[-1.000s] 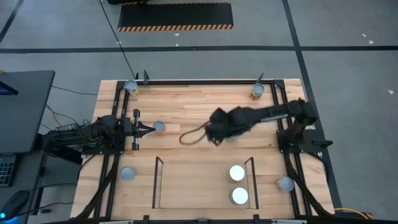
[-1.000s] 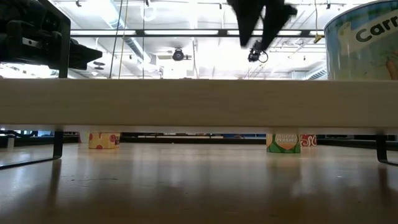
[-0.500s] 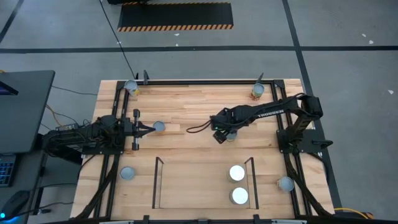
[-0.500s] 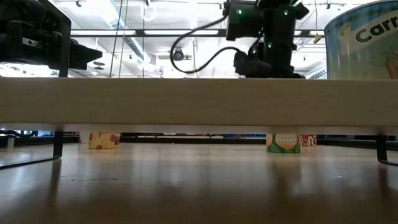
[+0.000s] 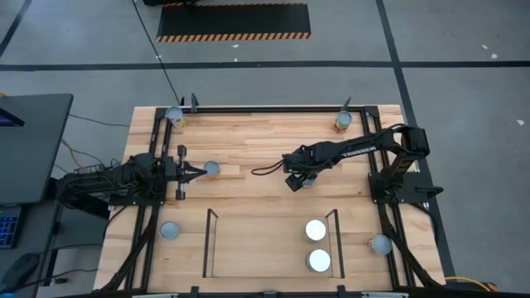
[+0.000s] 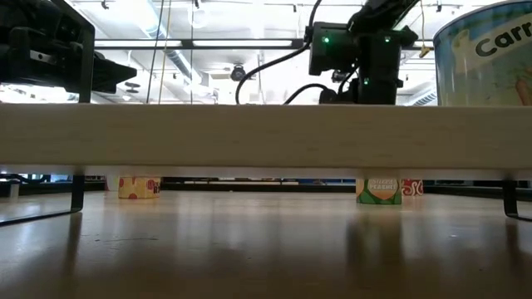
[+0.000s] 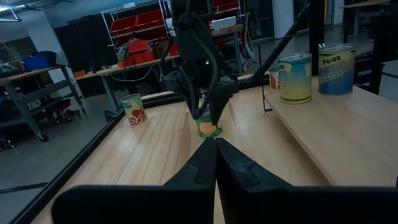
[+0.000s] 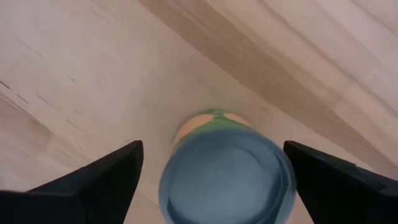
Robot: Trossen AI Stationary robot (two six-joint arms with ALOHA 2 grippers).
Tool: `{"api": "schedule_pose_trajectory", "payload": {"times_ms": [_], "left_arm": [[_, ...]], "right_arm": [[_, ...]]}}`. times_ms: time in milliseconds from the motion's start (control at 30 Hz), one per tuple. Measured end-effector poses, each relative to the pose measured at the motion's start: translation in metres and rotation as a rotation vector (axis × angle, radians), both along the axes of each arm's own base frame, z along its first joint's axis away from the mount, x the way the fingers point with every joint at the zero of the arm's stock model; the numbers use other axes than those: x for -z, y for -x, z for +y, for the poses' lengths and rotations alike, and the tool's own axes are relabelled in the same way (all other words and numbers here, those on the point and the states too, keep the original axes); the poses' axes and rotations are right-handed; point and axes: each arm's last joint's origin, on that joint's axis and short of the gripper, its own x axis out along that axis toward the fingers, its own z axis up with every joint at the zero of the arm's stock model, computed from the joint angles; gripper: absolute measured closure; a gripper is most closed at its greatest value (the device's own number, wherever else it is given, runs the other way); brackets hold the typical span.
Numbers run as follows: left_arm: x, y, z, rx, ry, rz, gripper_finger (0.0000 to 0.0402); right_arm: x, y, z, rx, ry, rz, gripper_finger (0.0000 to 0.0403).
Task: Pick and place cans onto a shelf
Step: Put the canned peaches on the shelf
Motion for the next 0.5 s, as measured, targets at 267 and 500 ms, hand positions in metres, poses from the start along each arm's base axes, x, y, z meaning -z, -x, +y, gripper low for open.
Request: {"api": "schedule_pose_trajectory", "payload": {"times_ms": [267,500], "left_arm": [[0.0000,0.0000,0.0000,0.000,0.000,0.000,0.0390],[0.0000,0.0000,0.0000,0.000,0.000,0.000,0.0390]], "right_arm": [[0.0002,0.0002,0.0017,0.016,-0.047,-0.002,0.0074],[-0.0007,-0.0006,0.0069,-0.001,-0.051,-0.003,0.0104]]}}
